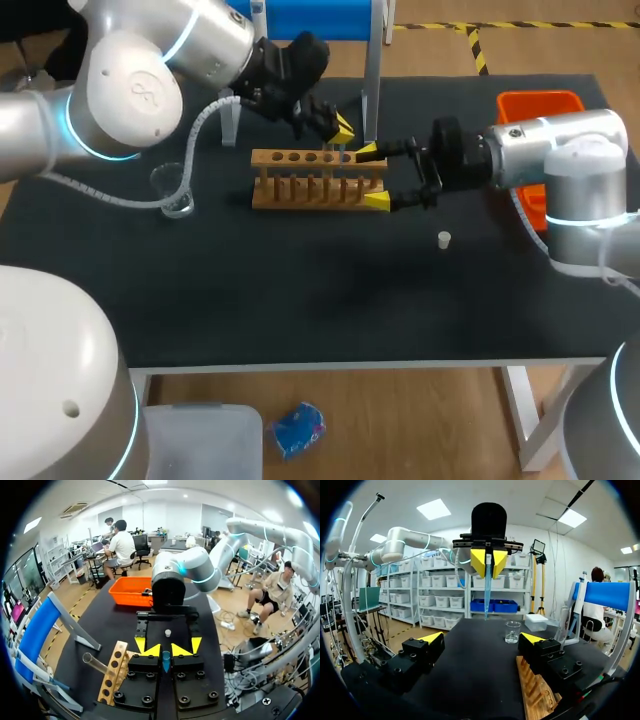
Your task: Invert the test tube, pick up the pipette, mount the tip to pipette, aspirate from beaker and dispense into the tube, eject the tip, return the pipette, and cap with the stopper.
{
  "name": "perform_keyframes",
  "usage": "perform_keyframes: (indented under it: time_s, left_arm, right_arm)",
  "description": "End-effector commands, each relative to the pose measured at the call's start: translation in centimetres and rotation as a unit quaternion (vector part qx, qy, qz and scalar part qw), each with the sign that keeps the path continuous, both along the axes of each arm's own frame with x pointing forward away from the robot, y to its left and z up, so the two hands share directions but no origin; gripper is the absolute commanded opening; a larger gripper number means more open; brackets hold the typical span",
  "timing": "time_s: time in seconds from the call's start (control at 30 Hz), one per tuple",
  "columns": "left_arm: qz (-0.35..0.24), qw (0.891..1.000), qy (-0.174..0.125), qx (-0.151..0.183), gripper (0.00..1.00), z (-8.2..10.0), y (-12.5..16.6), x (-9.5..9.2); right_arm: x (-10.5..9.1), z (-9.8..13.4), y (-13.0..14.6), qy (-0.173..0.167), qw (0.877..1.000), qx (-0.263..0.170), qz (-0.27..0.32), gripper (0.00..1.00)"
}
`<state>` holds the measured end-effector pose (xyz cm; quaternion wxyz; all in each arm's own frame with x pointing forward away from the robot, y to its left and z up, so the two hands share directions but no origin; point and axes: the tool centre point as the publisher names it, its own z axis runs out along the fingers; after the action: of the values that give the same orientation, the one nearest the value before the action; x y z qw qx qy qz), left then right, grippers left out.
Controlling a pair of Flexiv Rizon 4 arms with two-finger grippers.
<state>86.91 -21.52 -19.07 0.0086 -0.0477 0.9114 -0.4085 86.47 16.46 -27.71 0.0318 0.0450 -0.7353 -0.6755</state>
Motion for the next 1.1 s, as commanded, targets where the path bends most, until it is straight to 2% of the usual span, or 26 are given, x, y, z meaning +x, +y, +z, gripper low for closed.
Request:
perform_keyframes:
  time_s: [0.03, 0.1, 0.47, 0.7, 1.1]
  left_arm:
    - [-0.001, 1.000, -0.001, -0.006, 0.00, 0.1, 0.3, -0.1]
    - [-0.001, 1.000, -0.001, -0.006, 0.00, 0.1, 0.3, -0.1]
    - [-0.001, 1.000, -0.001, -0.006, 0.00, 0.1, 0.3, -0.1]
    - [-0.001, 1.000, -0.001, -0.006, 0.00, 0.1, 0.3, -0.1]
    - [-0.001, 1.000, -0.001, -0.006, 0.00, 0.1, 0.3, -0.1]
  right_arm:
    - [0.0, -0.1, 0.0, 0.000, 1.000, 0.000, 0.000, 1.00]
    - [0.0, -0.1, 0.0, 0.000, 1.000, 0.000, 0.000, 1.00]
    - [0.0, 3.2, 1.5, -0.022, 1.000, 0.018, -0.007, 1.00]
    - [0.3, 4.3, 2.9, -0.013, 0.999, 0.031, -0.010, 1.00]
    - [0.1, 4.9, 4.9, 0.010, 0.998, 0.054, -0.013, 1.00]
